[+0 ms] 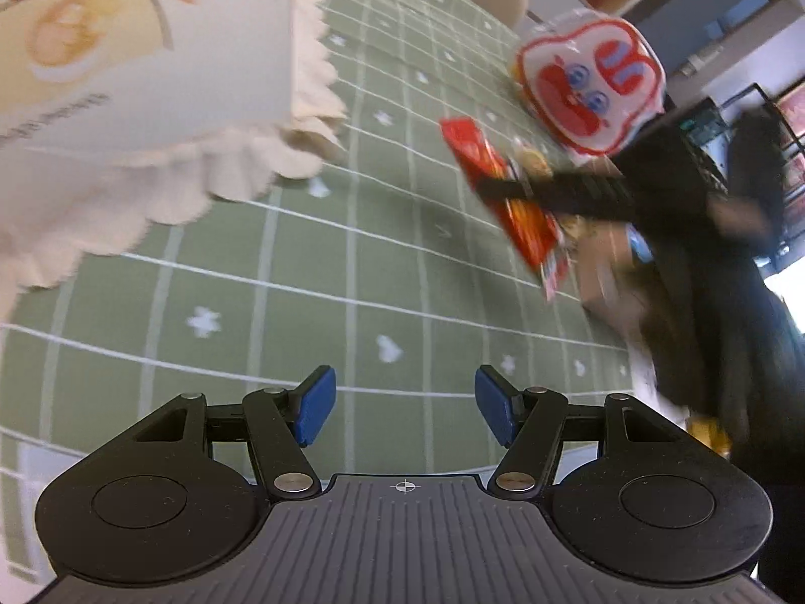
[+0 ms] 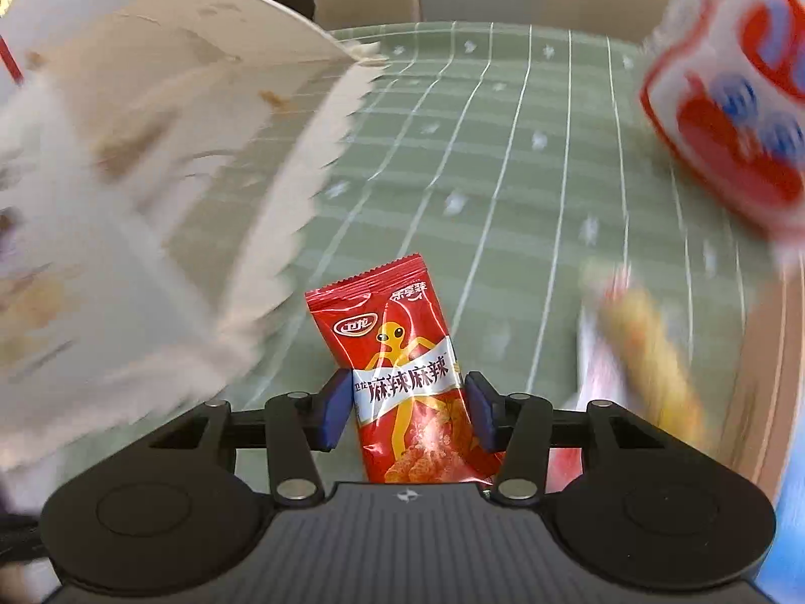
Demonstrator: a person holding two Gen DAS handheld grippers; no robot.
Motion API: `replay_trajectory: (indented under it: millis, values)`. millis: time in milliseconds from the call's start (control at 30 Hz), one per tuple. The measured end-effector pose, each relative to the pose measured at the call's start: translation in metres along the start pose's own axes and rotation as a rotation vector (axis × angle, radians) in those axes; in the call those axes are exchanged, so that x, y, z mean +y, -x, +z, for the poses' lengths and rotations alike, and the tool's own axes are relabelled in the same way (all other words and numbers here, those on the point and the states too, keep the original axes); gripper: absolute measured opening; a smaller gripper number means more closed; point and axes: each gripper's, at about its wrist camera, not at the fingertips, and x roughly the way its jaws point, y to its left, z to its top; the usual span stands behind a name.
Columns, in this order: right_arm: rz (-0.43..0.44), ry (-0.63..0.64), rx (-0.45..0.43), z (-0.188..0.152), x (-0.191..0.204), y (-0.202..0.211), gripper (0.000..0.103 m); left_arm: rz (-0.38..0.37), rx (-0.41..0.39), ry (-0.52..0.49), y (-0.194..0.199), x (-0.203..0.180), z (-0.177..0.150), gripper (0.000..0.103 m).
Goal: Organize snacks
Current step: 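Grasp the red spicy-strip packet with the right tool, then grasp the red-and-white sauce packet with the left tool while the right tool holds the spicy strip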
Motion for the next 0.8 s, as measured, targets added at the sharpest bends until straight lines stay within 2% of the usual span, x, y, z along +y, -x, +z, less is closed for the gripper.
replay_trajectory:
  millis: [100, 167, 300, 467, 567, 633, 733, 800]
  values:
    - [0.009, -0.040, -0.002, -0.047, 0.009, 0.029, 0.048, -0.015, 0.008, 0.005, -0.009, -0.006, 0.004, 0.067]
    - [-0.005, -0.098, 0.001, -0.080, 0.007, 0.047, 0.048, -0.019, -0.003, -0.029, -0.013, -0.015, 0.012, 0.067]
    - [-0.125, -0.139, -0.024, -0.129, 0.000, 0.076, 0.048, -0.029, -0.008, -0.129, -0.031, -0.045, 0.035, 0.067]
    - [-0.228, -0.217, -0.071, -0.167, -0.022, 0.103, 0.049, -0.032, 0.004, -0.224, -0.081, -0.102, 0.073, 0.067]
    - [-0.305, -0.261, -0.097, -0.182, -0.038, 0.114, 0.049, 0.031, -0.008, -0.286, -0.120, -0.139, 0.089, 0.067]
    - [-0.344, -0.258, -0.102, -0.194, -0.045, 0.122, 0.049, 0.100, -0.012, -0.339, -0.146, -0.159, 0.094, 0.067]
    - [-0.341, -0.272, -0.095, -0.206, -0.053, 0.128, 0.049, 0.188, 0.013, -0.404, -0.177, -0.174, 0.095, 0.067]
    - [-0.340, -0.279, -0.090, -0.211, -0.059, 0.131, 0.049, 0.237, -0.009, -0.463, -0.186, -0.181, 0.091, 0.070]
